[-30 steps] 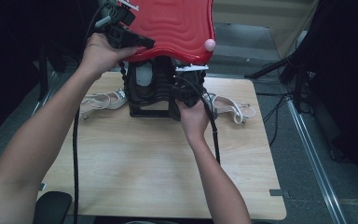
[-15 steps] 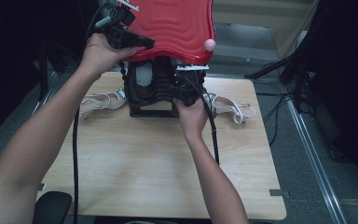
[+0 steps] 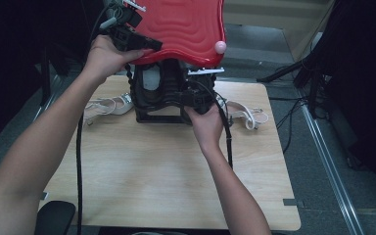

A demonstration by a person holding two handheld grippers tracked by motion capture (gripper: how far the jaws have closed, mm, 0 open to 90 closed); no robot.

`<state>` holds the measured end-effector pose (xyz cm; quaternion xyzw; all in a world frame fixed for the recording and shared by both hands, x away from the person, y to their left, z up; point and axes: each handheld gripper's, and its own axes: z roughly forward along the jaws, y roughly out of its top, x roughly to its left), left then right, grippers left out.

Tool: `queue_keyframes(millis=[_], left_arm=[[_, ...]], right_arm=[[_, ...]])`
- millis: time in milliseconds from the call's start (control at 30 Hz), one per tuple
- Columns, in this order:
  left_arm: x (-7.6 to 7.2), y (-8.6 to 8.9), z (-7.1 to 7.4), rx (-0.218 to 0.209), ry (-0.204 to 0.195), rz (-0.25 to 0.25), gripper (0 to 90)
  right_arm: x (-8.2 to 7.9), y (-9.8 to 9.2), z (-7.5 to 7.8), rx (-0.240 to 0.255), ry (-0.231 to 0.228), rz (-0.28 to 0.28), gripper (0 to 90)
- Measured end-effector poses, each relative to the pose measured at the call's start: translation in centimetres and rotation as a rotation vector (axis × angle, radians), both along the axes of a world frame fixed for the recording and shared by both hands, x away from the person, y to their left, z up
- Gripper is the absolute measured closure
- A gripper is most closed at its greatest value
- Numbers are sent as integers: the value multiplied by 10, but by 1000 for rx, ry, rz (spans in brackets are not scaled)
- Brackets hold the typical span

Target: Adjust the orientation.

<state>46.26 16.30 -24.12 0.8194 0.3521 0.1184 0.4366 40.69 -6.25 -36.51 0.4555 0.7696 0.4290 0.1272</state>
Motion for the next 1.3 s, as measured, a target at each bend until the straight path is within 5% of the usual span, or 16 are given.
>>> queue_keyframes(millis=[267, 567, 867, 1300], left_arm=[[0, 0, -1, -2, -12, 1, 900], [0, 0, -1, -1, -13, 0, 900], [0, 0, -1, -2, -14, -2, 900], [-1, -1, -1, 2, -13, -3, 900]], right_arm=[[-29, -10, 3, 1, 3, 93, 881], [-52, -21, -19, 8, 13, 159, 885], [-52, -39, -42, -10, 38, 140, 899], [-41, -33, -43, 9, 25, 105, 900]])
